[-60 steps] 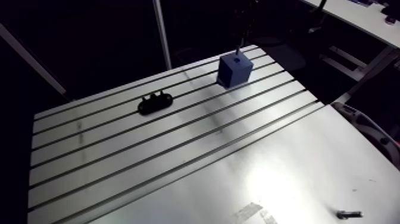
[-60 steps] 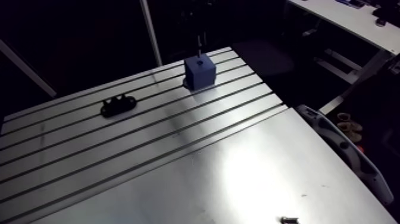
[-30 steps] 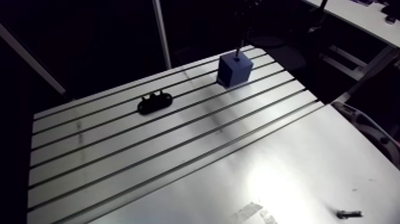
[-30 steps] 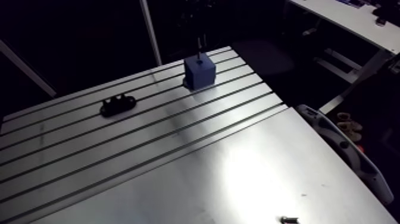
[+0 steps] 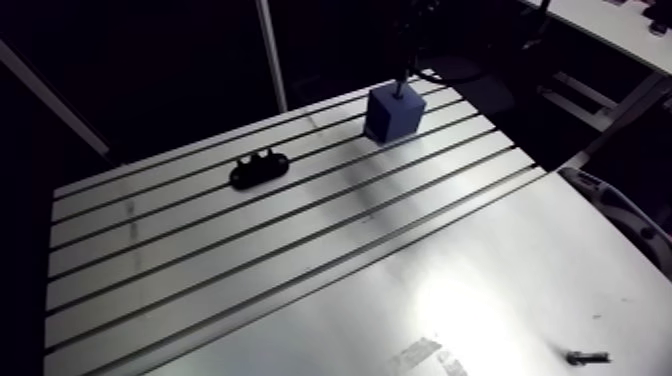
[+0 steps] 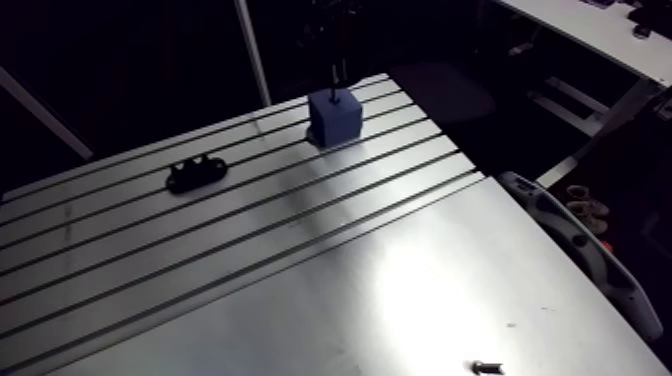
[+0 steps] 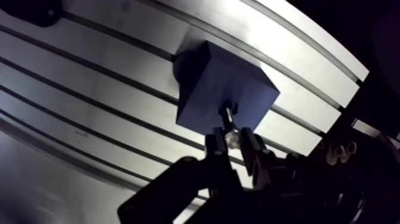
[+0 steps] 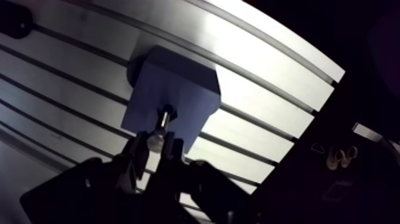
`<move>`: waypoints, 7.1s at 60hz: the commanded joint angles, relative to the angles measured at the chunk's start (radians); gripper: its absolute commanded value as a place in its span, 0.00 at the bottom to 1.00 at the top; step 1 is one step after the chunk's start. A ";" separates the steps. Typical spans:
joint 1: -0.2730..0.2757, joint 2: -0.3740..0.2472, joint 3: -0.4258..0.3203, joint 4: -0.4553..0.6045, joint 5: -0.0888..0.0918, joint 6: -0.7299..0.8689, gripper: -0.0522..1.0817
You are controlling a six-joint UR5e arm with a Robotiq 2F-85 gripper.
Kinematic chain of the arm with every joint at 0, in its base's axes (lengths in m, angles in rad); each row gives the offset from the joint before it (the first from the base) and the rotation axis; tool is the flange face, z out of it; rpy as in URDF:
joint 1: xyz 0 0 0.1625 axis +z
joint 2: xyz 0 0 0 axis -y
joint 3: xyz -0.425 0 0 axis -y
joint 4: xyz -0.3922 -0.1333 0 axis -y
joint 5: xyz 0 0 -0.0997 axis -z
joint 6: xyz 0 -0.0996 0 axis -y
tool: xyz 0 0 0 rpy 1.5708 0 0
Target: Pick up the M10 bolt and insert it into the hex recess until seated.
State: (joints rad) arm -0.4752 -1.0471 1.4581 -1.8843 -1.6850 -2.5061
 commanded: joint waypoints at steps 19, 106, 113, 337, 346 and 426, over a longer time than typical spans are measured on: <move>0.000 0.003 0.001 0.000 0.000 0.000 0.91; 0.000 0.013 0.011 -0.036 0.003 -0.006 0.91; -0.001 0.011 0.012 -0.036 0.003 -0.006 0.91; -0.003 0.011 0.027 -0.040 0.000 -0.024 0.92; -0.003 0.010 0.027 -0.041 0.000 -0.024 0.92; -0.008 0.001 0.035 -0.062 0.049 0.019 0.05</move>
State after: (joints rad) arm -0.4832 -1.0429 1.4923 -1.9440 -1.6590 -2.5158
